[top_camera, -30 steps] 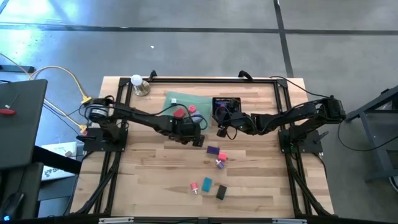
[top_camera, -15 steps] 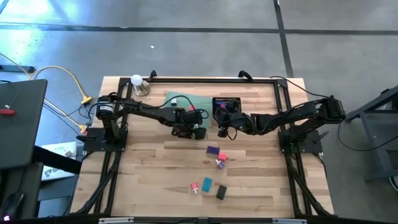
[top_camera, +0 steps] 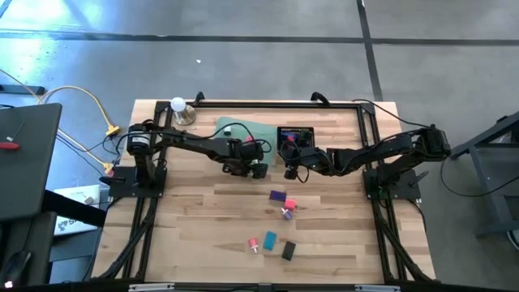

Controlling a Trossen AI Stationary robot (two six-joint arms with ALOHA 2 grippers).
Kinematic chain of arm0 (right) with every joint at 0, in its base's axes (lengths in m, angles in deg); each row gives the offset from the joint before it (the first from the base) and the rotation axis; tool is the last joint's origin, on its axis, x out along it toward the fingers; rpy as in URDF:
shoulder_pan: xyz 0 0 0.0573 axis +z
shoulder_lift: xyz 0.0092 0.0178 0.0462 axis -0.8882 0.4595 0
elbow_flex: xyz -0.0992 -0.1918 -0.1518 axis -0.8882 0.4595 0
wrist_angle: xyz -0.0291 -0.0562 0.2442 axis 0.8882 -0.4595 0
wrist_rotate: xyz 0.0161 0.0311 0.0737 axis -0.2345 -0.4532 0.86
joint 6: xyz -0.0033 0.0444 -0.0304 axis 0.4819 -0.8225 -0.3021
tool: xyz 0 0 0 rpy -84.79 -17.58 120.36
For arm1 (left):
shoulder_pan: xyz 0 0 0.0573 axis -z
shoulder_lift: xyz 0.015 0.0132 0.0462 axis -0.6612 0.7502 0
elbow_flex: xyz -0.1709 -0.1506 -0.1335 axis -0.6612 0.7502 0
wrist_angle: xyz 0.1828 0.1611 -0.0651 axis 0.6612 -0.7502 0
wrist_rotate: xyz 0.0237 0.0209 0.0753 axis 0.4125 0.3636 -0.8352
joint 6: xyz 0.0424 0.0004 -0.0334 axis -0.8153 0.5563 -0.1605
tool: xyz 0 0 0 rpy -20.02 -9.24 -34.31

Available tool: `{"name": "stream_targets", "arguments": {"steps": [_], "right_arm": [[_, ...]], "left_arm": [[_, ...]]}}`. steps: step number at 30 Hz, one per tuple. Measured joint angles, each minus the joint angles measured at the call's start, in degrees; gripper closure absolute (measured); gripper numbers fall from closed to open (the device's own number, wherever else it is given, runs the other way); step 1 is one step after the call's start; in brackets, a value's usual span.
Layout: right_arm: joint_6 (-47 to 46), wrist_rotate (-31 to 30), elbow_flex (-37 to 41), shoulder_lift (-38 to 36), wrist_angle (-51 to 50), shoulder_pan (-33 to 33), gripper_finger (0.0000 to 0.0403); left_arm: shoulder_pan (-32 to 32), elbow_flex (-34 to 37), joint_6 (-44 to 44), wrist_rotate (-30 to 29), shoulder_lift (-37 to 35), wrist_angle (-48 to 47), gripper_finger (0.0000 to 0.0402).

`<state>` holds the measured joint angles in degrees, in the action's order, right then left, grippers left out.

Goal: Pick & Place Office items
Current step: Put the green charger adapter into the green bin

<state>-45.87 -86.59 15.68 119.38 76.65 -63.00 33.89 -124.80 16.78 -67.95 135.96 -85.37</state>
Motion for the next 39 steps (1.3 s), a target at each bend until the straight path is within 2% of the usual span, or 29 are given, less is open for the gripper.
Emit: {"name": "stream_targets", "arguments": {"steps": [11,21,32,39], "right_arm": [[0.00,0.04,0.00,0.00,-0.13,0.00,0.0208],[0.00,0.02,-0.02,0.00,-0.36,0.00,0.0208],[0.00,0.02,-0.03,0.00,-1.40,0.00,0.0208],[-0.07,0.03,-0.07,0.02,-1.67,0.00,0.0208]], "left_arm": [[-0.24,-0.09,-0.70,0.22,0.54,-1.11,0.0160],[-0.16,0.02,-1.09,0.33,0.61,-1.86,0.0263],[2.92,-0.39,-5.83,2.03,-0.19,-1.14,0.0263],[5.28,-0.41,-6.14,0.92,-5.02,-0.66,0.0263]]}}
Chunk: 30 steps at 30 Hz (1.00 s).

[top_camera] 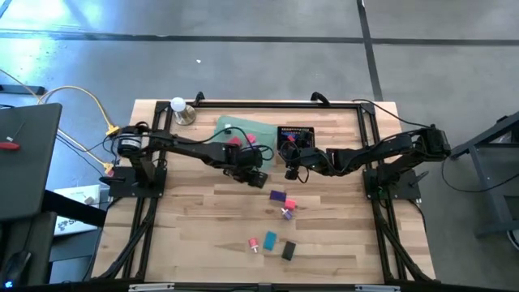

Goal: Pick & Place Office items
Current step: Put the green charger adapter into the green bin

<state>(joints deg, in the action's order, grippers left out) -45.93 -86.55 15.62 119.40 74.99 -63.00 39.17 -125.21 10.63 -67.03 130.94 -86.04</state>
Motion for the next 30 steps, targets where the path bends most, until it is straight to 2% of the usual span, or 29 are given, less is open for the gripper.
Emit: {"name": "stream_targets", "arguments": {"steps": [7,13,17,21,25,30], "right_arm": [[-0.74,0.16,0.00,0.00,0.15,-0.01,0.0208],[-1.07,1.97,0.00,0.00,0.46,-0.02,0.0208],[-1.07,3.57,0.00,0.00,0.88,0.00,0.0208],[-1.58,4.48,0.02,0.00,1.22,-0.02,0.0208],[-1.66,4.52,0.02,0.00,1.27,-0.02,0.0208],[-1.69,4.54,0.02,0.00,1.21,-0.02,0.0208]], "left_arm": [[0.95,-0.07,-3.92,-8.08,-9.55,-1.03,0.0263],[-1.50,-0.13,-9.80,-14.46,-14.91,-7.56,0.0263],[-5.25,-0.20,-14.37,-14.67,-14.89,-12.02,0.0263],[-9.36,-0.18,-18.00,-11.94,-12.53,-14.10,0.0263],[-12.34,-0.15,-21.42,-9.36,-11.05,-12.75,0.0263],[-13.93,-0.15,-23.87,-9.07,-8.69,-12.95,0.0263]]}}
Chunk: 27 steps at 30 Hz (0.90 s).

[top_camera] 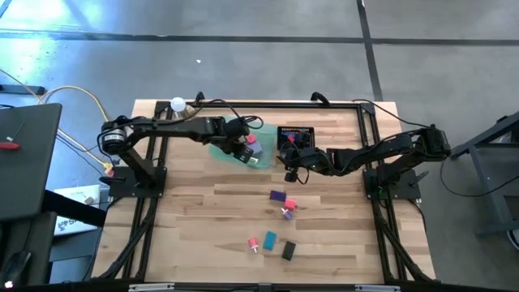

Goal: Pick & Place Office items
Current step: Put the green charger adapter into the green bin, then put the dark blue digital timer into the black bin

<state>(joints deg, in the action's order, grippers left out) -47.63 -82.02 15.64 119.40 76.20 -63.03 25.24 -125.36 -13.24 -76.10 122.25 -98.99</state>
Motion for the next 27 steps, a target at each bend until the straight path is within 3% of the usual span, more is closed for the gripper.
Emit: {"name": "stream_targets", "arguments": {"steps": [7,14,22,27], "right_arm": [[-1.04,0.00,0.00,0.00,-0.33,0.00,0.0208],[-1.06,0.00,0.00,0.00,-0.50,0.00,0.0208],[-1.28,0.00,0.00,0.00,-0.49,0.01,0.0208],[-1.28,0.00,0.00,0.00,-0.44,0.00,0.0208]], "left_arm": [[-1.46,-0.02,-1.12,-0.01,3.21,1.15,0.0263],[-1.77,0.00,-0.57,0.77,3.65,1.16,0.0208],[-1.74,0.00,-0.41,0.32,3.65,1.18,0.0196],[-3.28,0.00,-0.69,7.83,2.07,1.84,0.0195]]}}
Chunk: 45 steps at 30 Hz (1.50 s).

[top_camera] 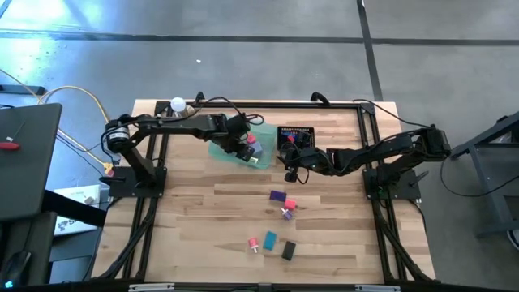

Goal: Pick & Place Office items
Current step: Put the dark blue digital timer into the black bin

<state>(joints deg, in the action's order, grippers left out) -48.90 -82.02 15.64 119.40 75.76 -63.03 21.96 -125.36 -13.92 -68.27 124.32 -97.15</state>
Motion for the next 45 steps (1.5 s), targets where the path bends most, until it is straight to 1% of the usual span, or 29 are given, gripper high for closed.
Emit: {"name": "stream_targets", "arguments": {"steps": [4,5,7,11,15,20,22,24,26,27,29,31,33,35,40,42,45], "right_arm": [[0.00,0.00,0.00,0.00,0.93,0.00,0.0208],[0.01,0.00,0.00,0.00,1.13,0.00,0.0208],[0.18,-0.02,0.00,0.00,1.24,0.02,0.0208],[0.20,-0.02,0.00,0.00,0.95,0.02,0.0208],[0.22,-0.05,0.00,-0.46,-1.97,0.34,0.0208],[0.83,-0.28,0.01,-4.28,-9.90,4.05,0.0208],[-0.32,0.00,0.07,-6.15,-12.45,5.95,0.0208],[-3.10,0.02,0.00,-7.35,-12.02,7.99,0.0208],[-8.39,0.14,0.00,-8.57,-12.44,10.28,0.0208],[-11.01,0.78,0.02,-8.90,-12.39,11.33,0.0208],[-13.19,4.05,-0.02,-9.68,-12.35,12.94,0.0208],[-13.23,6.89,0.00,-10.45,-12.89,14.25,0.0208],[-12.55,7.20,-0.31,-10.62,-13.21,15.62,0.0208],[-13.85,7.10,-1.90,-10.60,-16.76,16.89,0.0208],[-20.94,7.88,-8.76,-8.97,-29.94,18.56,0.0208],[-23.36,9.90,-12.14,-7.76,-37.19,18.53,0.0208],[-25.44,13.49,-17.98,-4.54,-43.74,17.88,0.0208]], "left_arm": [[-2.81,0.00,0.37,9.16,-2.30,1.37,0.0194],[-3.44,0.00,0.99,10.50,-2.92,1.35,0.0194],[-4.21,0.00,2.14,10.57,-4.43,1.21,0.0194],[-3.21,0.00,1.08,5.99,-7.48,1.25,0.0194],[-0.03,0.00,-0.82,1.21,-10.39,1.14,0.0194],[7.21,0.00,-2.30,-7.14,-13.51,-0.75,0.0194],[10.53,0.00,-2.82,-10.83,-14.54,-1.89,0.0194],[13.58,0.00,-3.52,-13.37,-15.29,-4.32,0.0194],[16.39,0.00,-4.66,-13.92,-15.62,-6.22,0.0194],[17.68,0.00,-5.22,-14.17,-15.68,-7.67,0.0194],[20.54,0.00,-5.34,-16.16,-15.70,-9.62,0.0194],[22.87,0.00,-5.39,-19.09,-15.70,-11.57,0.0194],[24.91,0.00,-5.32,-21.61,-15.68,-12.49,0.0194],[26.55,0.00,-5.28,-23.17,-15.80,-12.50,0.0194],[28.58,0.00,-5.82,-23.61,-16.76,-12.58,0.0194],[28.65,0.00,-6.61,-23.74,-17.18,-12.70,0.0194],[28.62,0.00,-6.94,-24.35,-17.55,-12.75,0.0194]]}}
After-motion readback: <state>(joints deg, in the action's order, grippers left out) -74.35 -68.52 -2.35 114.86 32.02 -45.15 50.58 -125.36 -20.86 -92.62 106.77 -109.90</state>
